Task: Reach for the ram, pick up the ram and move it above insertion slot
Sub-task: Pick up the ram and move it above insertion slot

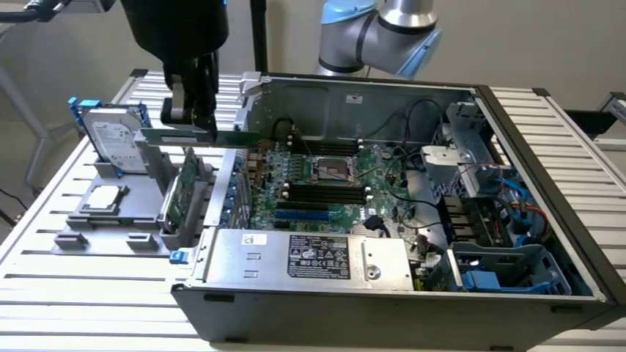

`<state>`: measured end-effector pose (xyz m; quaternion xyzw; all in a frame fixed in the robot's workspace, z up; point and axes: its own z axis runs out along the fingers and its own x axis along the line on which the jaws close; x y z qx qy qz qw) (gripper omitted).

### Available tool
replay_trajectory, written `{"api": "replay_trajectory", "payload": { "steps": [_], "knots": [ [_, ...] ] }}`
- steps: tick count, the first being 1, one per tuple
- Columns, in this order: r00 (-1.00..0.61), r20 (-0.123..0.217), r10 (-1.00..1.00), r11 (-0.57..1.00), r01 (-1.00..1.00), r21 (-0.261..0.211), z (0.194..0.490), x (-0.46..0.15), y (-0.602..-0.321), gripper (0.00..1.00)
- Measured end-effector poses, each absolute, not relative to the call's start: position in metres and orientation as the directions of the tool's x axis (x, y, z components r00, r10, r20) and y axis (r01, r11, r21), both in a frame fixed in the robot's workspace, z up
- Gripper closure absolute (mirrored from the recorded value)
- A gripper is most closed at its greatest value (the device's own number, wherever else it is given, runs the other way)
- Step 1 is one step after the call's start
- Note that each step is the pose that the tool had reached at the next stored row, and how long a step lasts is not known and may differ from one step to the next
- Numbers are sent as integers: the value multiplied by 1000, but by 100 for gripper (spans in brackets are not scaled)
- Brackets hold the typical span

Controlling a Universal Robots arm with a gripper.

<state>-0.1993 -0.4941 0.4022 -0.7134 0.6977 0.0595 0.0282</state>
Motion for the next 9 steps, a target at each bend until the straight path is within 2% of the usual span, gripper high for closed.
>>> {"api": "replay_trajectory", "payload": {
  "steps": [9],
  "knots": [
    [19, -153, -988, -26, -999, 42, 402, -158, -494, 87]
  ]
}}
